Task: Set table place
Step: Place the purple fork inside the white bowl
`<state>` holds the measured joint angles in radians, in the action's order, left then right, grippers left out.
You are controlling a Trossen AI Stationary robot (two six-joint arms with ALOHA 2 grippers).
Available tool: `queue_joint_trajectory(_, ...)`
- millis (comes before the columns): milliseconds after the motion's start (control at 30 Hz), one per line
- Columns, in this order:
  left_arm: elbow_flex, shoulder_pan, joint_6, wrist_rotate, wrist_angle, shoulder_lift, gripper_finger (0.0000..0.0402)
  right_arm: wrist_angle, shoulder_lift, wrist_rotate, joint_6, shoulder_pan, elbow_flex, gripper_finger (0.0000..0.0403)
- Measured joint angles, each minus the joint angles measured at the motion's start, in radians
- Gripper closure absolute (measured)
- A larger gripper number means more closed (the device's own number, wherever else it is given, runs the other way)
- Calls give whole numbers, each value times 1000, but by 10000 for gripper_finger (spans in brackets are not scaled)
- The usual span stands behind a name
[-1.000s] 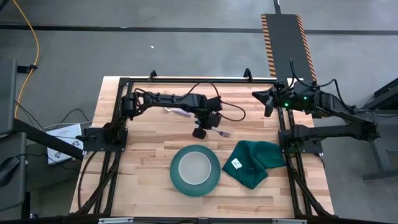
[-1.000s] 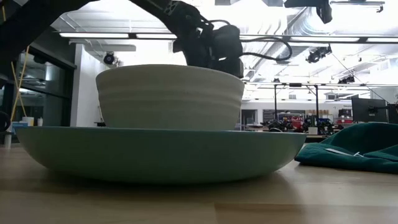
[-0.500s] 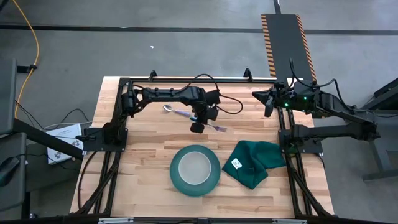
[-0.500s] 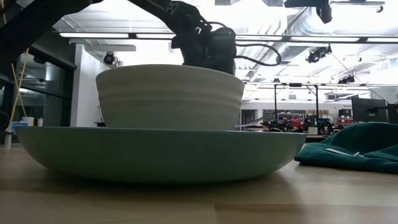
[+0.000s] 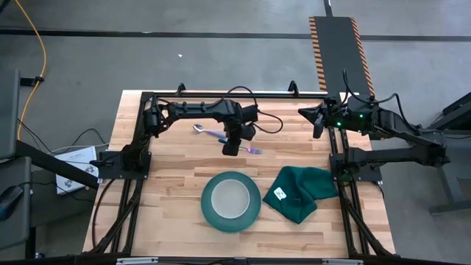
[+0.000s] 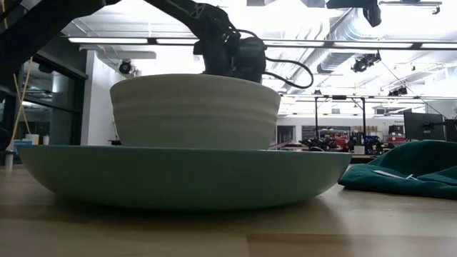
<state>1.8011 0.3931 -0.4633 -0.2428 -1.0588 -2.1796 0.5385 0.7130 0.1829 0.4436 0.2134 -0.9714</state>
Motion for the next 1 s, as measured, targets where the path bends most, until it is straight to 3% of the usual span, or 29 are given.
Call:
queue_joint_trajectory(633,0,0,105,0,-45,3,394,0,0,0,-11,0,0,403)
queue_joint_trajectory(1000,0,0,140,0,-30,86,394,0,0,0,-18,0,0,403)
